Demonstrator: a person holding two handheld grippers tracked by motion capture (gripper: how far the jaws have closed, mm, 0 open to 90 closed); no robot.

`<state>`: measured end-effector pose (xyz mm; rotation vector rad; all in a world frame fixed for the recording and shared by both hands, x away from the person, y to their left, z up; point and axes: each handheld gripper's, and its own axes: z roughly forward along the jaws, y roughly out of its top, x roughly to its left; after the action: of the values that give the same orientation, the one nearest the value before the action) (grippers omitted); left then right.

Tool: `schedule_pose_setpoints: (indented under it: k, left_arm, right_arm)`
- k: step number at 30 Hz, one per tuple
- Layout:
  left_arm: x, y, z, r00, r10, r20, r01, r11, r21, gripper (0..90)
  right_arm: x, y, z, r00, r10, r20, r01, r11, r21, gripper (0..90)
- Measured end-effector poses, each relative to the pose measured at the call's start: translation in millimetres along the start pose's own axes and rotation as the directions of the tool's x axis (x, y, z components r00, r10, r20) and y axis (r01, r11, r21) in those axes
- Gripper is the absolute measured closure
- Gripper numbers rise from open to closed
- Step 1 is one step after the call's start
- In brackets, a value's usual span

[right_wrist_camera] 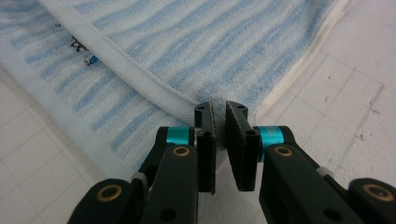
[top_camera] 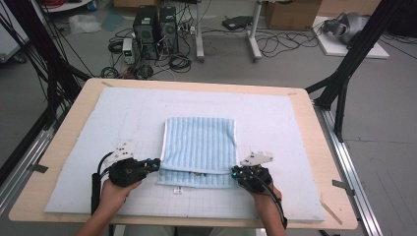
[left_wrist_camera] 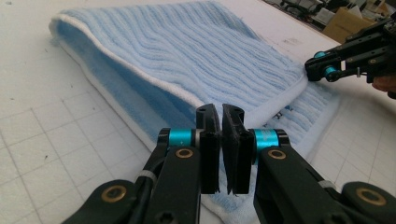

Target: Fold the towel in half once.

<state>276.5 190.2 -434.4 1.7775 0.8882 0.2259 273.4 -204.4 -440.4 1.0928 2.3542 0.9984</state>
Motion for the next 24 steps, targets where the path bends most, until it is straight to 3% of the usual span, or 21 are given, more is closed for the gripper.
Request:
schedule_pose_setpoints:
  k: [6, 13, 24]
  left_arm:
    - [0.0, 1.4, -4.3, 0.9996, -0.018, 0.022, 0.019, 0.9995, -0.026, 85.1]
    - [-6.9, -1.0, -14.8, 0.9993, -0.010, 0.035, 0.011, 0.9995, -0.029, 85.0]
    - [-15.8, -19.0, -21.1, 0.9985, -0.019, 0.052, 0.016, 0.9984, 0.055, 85.1]
  right_arm:
    - [0.0, 4.0, -12.6, 1.0000, 0.005, -0.003, -0.005, 0.999, -0.038, 82.5]
    - [7.0, 1.9, -29.3, 0.9998, -0.009, -0.019, 0.008, 0.999, -0.053, 82.6]
    - [22.5, -9.1, -38.8, 0.9986, -0.036, -0.040, 0.036, 0.999, -0.007, 82.5]
